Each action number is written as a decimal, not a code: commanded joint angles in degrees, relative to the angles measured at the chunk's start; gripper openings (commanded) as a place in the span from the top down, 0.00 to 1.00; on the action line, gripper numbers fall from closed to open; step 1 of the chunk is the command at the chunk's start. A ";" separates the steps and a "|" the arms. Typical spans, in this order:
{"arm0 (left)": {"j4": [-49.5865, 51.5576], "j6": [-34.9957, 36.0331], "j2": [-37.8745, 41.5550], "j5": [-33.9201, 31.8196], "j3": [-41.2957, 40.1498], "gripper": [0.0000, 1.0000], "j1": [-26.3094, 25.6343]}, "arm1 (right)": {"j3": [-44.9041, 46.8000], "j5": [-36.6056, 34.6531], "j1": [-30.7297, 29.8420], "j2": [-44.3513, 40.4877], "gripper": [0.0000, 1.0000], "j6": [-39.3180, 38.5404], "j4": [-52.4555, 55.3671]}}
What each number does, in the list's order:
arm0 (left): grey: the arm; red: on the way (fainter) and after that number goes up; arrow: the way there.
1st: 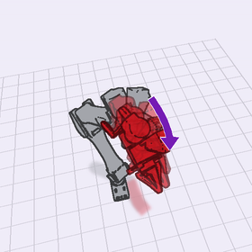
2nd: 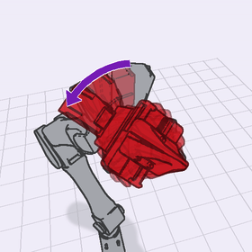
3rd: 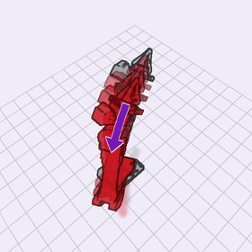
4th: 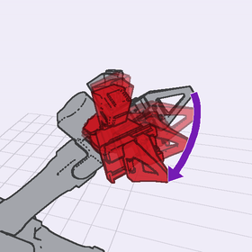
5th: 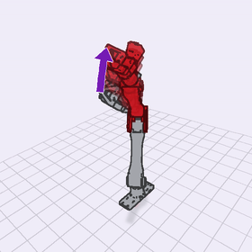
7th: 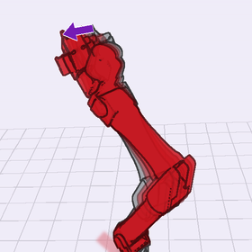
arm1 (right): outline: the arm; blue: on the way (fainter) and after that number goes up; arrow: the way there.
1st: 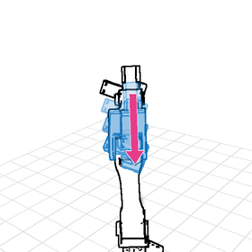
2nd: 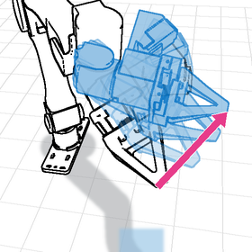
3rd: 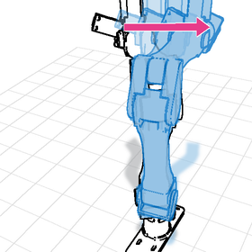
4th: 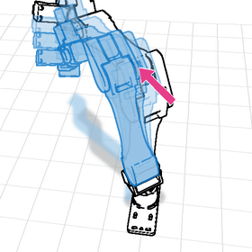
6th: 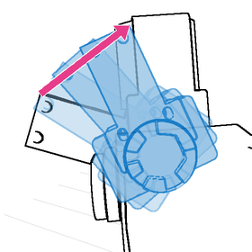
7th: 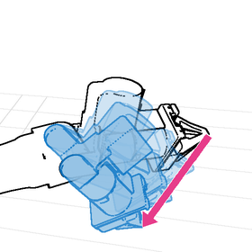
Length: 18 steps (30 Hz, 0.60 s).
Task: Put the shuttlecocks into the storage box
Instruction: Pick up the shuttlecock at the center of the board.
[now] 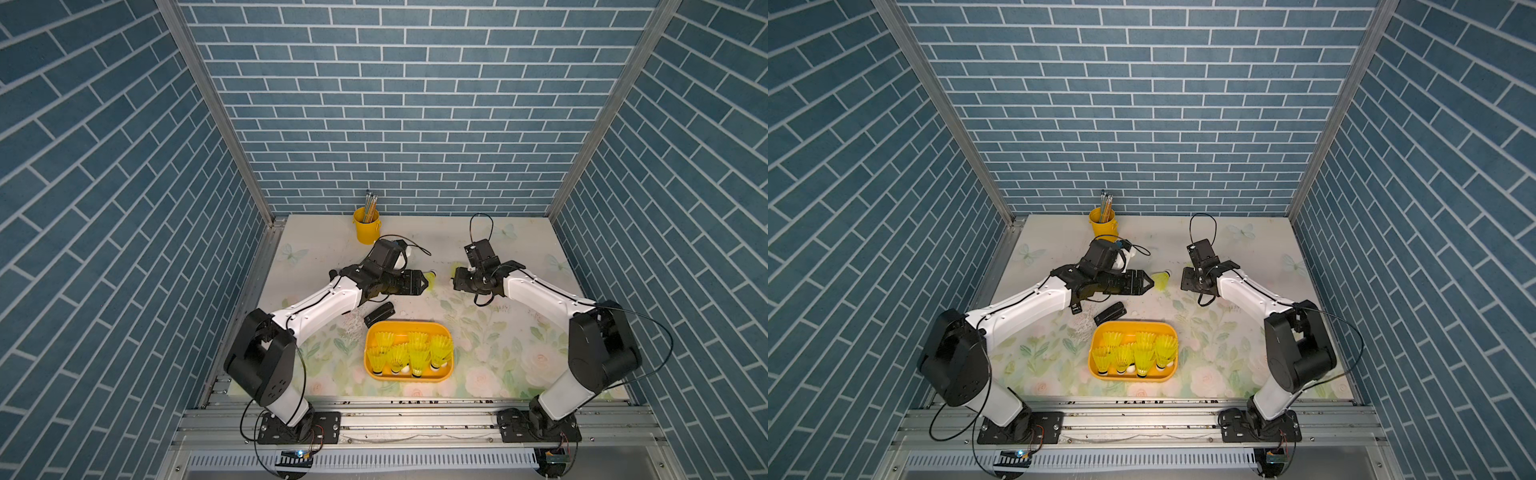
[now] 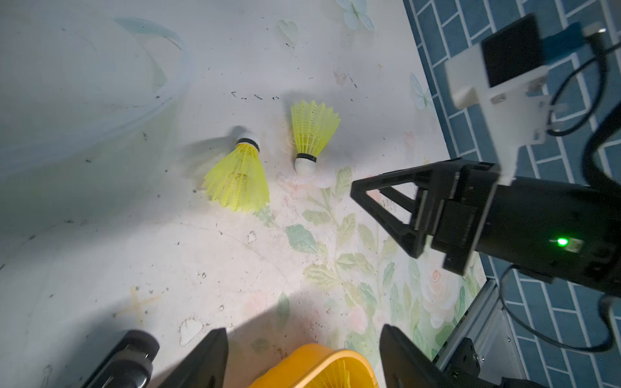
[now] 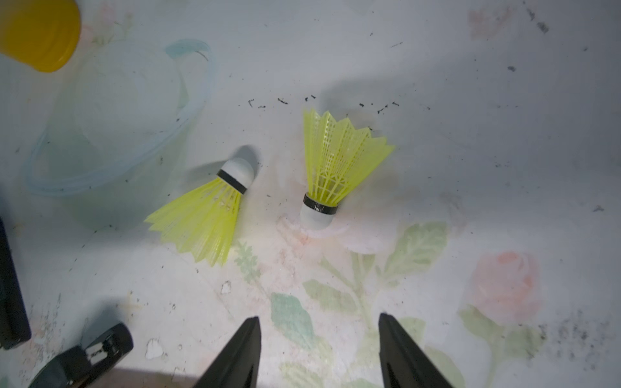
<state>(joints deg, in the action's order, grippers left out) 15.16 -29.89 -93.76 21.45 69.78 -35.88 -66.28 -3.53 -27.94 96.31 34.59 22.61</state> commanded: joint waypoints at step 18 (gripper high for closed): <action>-1.18 2.91 -13.11 3.60 9.12 0.17 4.40 | -6.81 -5.85 0.79 14.34 0.42 14.99 -6.04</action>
<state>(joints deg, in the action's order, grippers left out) 14.24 -27.73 -105.69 24.71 77.23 -32.12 -73.01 -8.23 -27.42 109.60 46.02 17.28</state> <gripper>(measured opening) 0.832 0.585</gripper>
